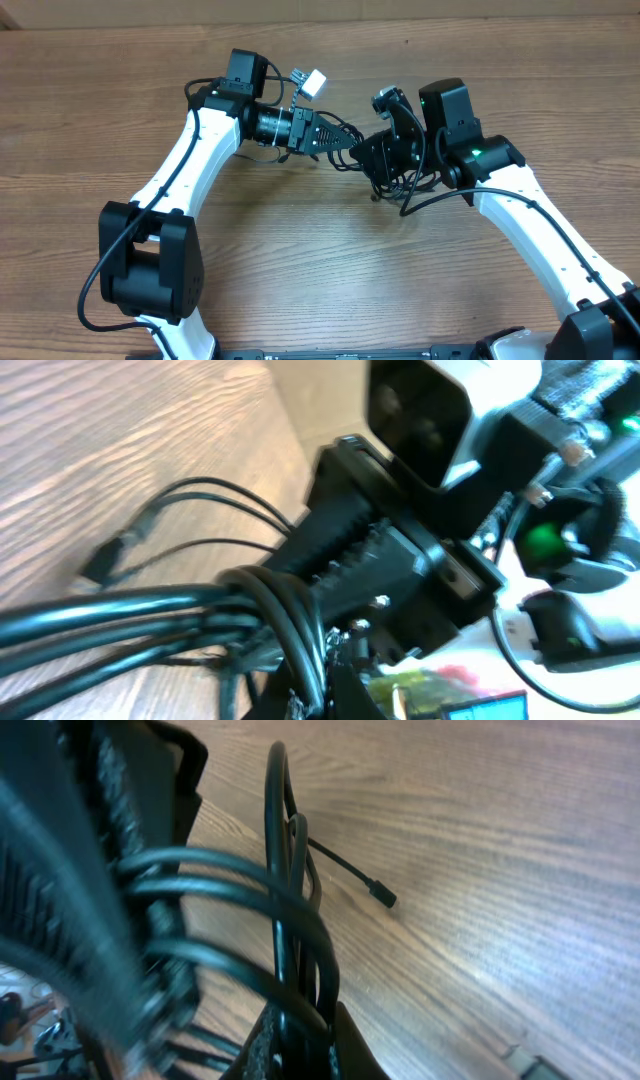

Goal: Untangle cables

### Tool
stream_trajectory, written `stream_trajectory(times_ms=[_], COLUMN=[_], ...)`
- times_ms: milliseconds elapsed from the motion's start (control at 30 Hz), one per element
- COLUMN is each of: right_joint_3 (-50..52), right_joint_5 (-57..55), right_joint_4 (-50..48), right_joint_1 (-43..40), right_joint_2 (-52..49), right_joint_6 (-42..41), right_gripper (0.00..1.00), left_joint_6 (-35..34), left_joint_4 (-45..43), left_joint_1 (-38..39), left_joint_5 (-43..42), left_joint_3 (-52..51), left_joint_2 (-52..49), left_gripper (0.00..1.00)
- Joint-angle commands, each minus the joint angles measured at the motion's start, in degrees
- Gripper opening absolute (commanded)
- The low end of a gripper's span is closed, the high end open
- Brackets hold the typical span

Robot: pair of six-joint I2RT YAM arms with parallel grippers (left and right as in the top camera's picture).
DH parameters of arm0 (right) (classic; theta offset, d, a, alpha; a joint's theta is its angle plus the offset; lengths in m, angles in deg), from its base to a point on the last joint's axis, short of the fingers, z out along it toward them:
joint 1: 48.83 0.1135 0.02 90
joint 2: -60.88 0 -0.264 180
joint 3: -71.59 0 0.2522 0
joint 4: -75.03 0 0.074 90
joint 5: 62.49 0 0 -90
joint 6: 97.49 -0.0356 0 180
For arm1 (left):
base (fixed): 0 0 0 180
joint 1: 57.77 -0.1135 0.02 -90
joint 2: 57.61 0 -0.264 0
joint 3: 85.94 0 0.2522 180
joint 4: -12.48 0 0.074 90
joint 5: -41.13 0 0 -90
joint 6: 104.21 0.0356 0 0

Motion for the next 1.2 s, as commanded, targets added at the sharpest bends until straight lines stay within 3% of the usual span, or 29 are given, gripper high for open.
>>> stream_trajectory(times_ms=[0,300,600,833,1167], right_joint_3=[-0.81,-0.81,-0.83,-0.83,-0.81], right_joint_5=[4.37,15.3,22.29,34.88,36.5], right_joint_4=[0.92,2.25,0.79,-4.85,-5.31], right_joint_1=[0.28,0.28,-0.52,-5.53,-14.23], right_joint_2=[1.01,1.03,1.03,1.03,1.03], right_joint_6=[0.52,0.55,0.55,-1.2,-5.77], right_gripper=[0.04,0.04,0.04,0.04,0.04], left_joint_6=[-6.25,-15.89,-16.41,-16.33,-11.56], left_joint_4=[-1.53,-1.88,0.55,0.9,0.76], left_joint_1=[-0.09,-0.66,-0.74,-0.74,-0.66], left_joint_5=[9.97,34.88,52.15,55.1,55.67], left_joint_3=[-0.17,-0.17,-0.2,-2.4,-5.03], left_joint_2=[0.31,0.31,0.31,0.28,0.28], left_gripper=[0.04,0.04,0.04,0.04,0.04])
